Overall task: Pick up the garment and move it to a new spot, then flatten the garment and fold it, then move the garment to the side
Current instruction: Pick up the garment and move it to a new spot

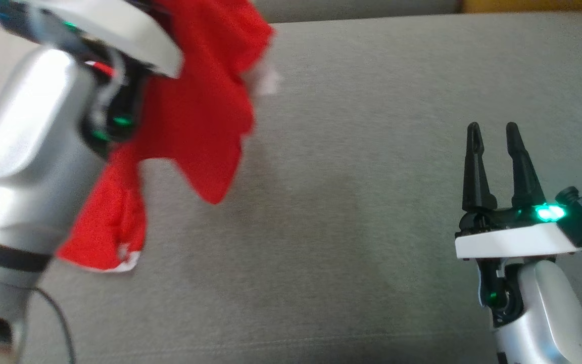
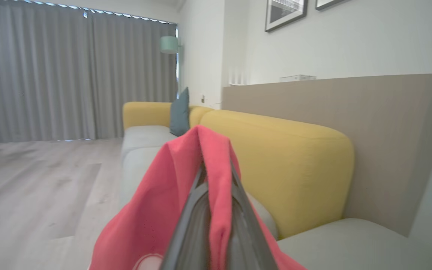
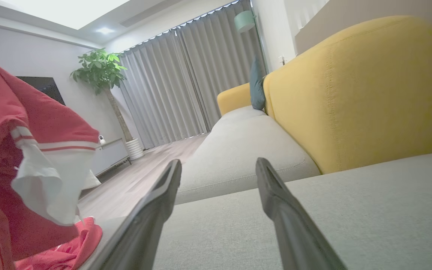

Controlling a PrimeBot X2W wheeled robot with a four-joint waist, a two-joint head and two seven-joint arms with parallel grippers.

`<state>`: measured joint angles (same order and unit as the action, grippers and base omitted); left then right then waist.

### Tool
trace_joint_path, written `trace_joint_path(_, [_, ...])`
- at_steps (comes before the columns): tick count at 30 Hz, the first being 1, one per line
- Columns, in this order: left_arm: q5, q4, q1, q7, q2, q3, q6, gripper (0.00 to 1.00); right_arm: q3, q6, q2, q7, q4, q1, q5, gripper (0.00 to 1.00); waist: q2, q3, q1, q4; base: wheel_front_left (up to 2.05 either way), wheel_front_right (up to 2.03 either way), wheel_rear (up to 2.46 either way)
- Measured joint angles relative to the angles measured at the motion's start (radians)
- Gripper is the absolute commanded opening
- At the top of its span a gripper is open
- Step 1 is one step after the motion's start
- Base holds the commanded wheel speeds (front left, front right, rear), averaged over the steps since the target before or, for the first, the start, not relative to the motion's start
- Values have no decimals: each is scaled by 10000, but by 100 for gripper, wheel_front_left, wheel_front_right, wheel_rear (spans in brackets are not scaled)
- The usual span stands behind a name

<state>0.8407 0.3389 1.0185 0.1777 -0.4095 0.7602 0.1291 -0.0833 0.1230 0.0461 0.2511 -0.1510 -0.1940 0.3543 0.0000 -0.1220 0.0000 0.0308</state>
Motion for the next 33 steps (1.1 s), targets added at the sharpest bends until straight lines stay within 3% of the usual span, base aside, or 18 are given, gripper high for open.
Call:
trace_joint_path(3, [56,-100,-80,0,777,261,219,0,-36,0,0,0,161,-10,92,100,0,-136,0,660,0,0,0])
trace_joint_path(9, [38,662,-75,21,1753,640,414,0,-190,0,4,0,489,-10,349,100,0,-420,0,1740,0,0,0])
trace_joint_path(11, [10,1051,-60,165,2029,683,485,100,-345,0,2,0,610,-5,426,100,0,-539,0,2070,0,0,0])
trace_joint_path(17, [-136,1827,23,462,2334,688,445,100,-543,0,4,2,803,34,510,100,0,-920,0,2586,0,0,0])
trace_joint_path(20, [-138,2113,13,585,2291,658,196,100,-619,0,2,2,872,68,508,100,0,-1064,0,2542,0,0,0])
trace_joint_path(27, [-493,1990,-489,719,1643,169,15,100,-326,0,2,2,867,353,364,100,0,-916,0,1694,0,0,0])
trace_joint_path(33, [-1383,823,-2149,765,807,-698,125,100,-117,0,0,12,581,425,121,100,0,-573,0,748,0,0,0])
